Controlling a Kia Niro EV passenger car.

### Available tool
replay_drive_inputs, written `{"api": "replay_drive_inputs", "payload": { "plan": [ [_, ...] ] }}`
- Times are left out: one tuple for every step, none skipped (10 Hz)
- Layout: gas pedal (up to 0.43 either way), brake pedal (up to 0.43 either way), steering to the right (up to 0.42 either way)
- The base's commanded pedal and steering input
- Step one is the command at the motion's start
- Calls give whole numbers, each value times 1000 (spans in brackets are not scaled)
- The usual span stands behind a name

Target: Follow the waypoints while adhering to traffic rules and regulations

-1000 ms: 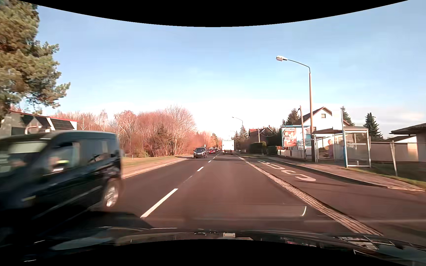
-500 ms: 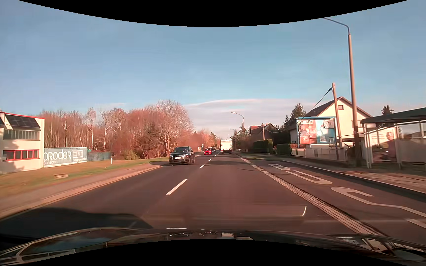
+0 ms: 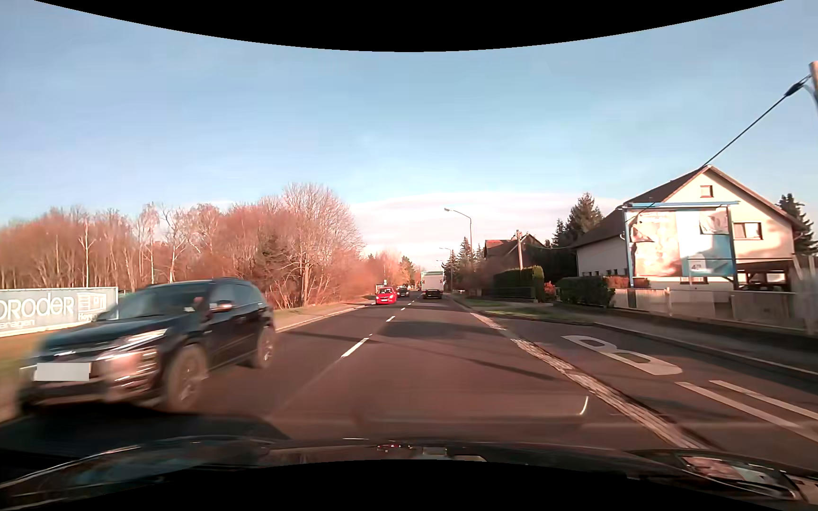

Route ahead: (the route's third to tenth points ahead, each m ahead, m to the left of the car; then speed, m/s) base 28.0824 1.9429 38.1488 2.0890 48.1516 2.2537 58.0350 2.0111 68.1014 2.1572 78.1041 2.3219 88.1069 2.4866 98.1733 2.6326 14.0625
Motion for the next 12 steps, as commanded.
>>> {"api": "replay_drive_inputs", "payload": {
  "plan": [
    [118,0,-1],
    [118,0,-1],
    [118,0,-1],
    [118,0,-1],
    [118,0,-1],
    [118,0,-1],
    [118,0,-2],
    [118,0,-5],
    [118,0,-5],
    [118,0,-4],
    [118,0,-4],
    [118,0,-5]
  ]
}}
